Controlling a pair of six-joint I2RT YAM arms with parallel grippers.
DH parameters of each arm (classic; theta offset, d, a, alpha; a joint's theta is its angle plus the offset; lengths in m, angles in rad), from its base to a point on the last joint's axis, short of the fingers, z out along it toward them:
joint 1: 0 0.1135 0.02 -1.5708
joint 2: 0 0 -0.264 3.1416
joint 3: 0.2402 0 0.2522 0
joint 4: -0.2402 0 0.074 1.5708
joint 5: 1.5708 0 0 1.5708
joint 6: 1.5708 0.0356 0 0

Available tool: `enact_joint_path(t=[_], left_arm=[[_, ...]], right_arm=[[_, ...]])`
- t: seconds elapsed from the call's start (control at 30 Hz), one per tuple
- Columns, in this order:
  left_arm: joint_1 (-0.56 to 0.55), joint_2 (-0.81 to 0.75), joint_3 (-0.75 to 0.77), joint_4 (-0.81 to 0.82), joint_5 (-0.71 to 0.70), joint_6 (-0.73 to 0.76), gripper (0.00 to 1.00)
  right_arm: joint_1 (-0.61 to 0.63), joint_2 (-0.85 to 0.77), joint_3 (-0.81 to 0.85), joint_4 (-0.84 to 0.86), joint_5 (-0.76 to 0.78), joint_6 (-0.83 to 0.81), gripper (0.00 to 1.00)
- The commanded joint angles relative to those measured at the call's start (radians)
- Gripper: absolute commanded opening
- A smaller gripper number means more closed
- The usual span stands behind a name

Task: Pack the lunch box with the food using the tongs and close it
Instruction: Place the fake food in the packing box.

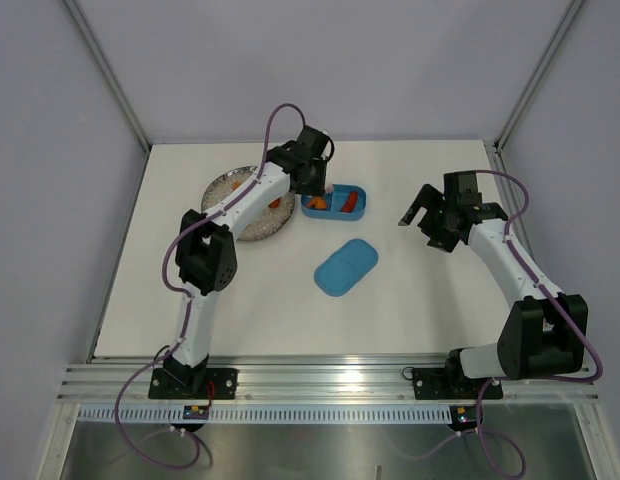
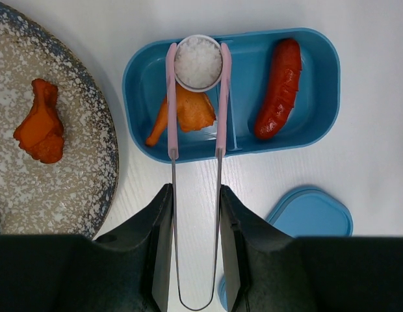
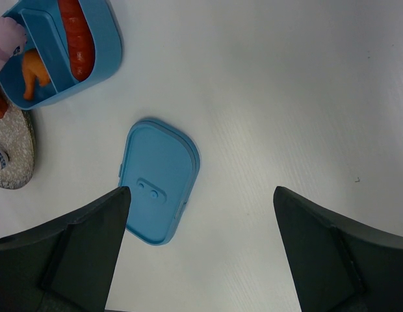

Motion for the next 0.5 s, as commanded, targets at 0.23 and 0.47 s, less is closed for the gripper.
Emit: enact_joint_path(t=[0.23, 0.47], left_arm=[[-0.001, 0.013, 0.037, 0.032, 0.015, 0.022, 0.01], [-0.001, 0.013, 0.031, 0.029, 0.023, 0.016, 0.19]], right_arm=[[0.002, -0.007, 0.003, 0.008, 0.014, -0.009, 0.99], [0.002, -0.011, 0.002, 0.008, 0.011, -0.008, 0.99]])
